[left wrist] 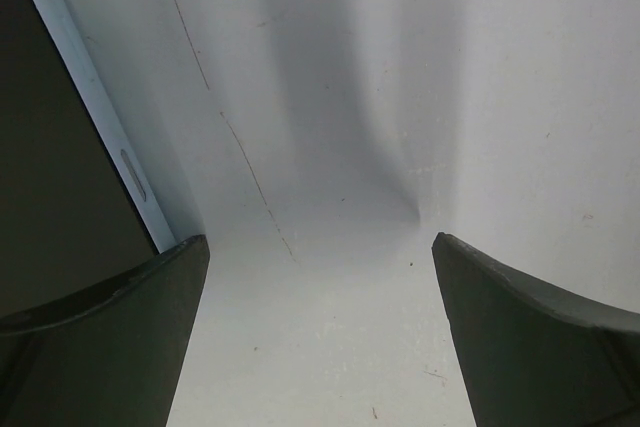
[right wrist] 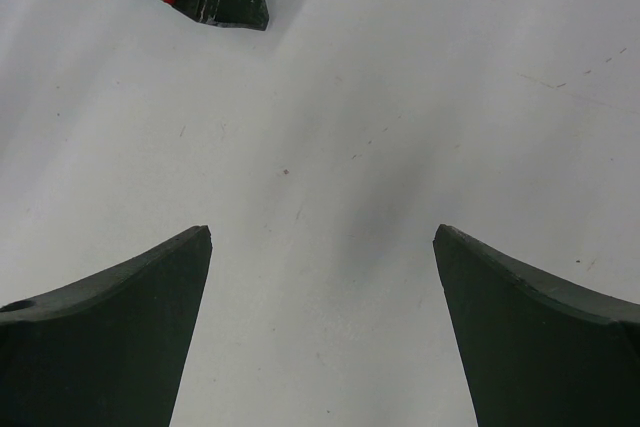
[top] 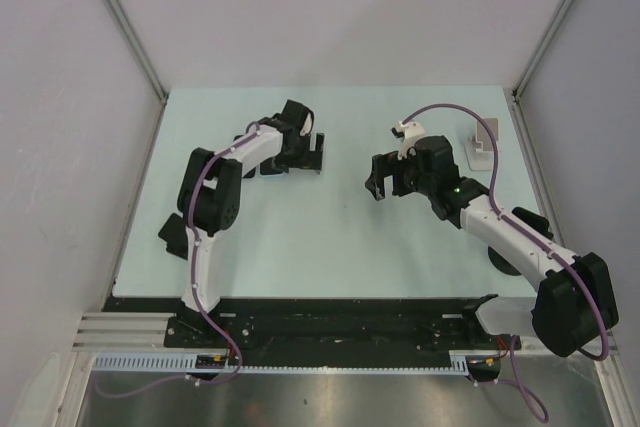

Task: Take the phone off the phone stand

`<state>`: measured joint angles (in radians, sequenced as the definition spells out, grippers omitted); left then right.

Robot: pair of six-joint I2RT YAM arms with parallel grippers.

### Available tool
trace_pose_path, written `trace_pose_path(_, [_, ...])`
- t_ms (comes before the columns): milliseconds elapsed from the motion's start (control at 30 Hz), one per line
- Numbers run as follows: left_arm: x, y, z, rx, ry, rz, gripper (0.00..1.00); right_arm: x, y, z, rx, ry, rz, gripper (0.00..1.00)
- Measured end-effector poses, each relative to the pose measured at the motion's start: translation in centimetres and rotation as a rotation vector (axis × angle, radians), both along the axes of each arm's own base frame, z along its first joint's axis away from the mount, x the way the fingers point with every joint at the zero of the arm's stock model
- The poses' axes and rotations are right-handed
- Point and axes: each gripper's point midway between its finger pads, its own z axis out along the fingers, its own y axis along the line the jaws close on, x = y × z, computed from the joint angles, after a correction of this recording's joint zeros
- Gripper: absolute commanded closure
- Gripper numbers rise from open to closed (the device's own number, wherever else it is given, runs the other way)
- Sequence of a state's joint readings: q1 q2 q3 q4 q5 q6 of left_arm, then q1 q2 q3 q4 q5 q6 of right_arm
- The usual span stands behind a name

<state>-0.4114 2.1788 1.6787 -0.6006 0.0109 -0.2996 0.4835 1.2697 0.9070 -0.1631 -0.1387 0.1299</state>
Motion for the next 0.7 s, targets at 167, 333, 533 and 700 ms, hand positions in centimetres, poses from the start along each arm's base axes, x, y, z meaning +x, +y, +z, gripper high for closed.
trace_pose_path(167, [0.11,0.20,-0.03,0.004,-0.004,0.011,0.01,0.00,-0.01,0.00,0.000,0.000,0.000,0.01])
trace_pose_path(333, [0.06,0.42,0.02,0.003,-0.008,0.024,0.00,0.00,0.00,0.00,0.000,0.000,0.000,0.01])
trace_pose_path(533, [-0.03,0.89,-0.03,0.014,-0.008,0.035,0.00,-0.03,0.04,0.01,0.000,0.000,0.001,0.01])
trace_pose_path(700, [-0.03,0.95,0.25,0.009,-0.010,0.042,0.00,-0.14,0.12,0.22,0.003,-0.005,0.004,0.01])
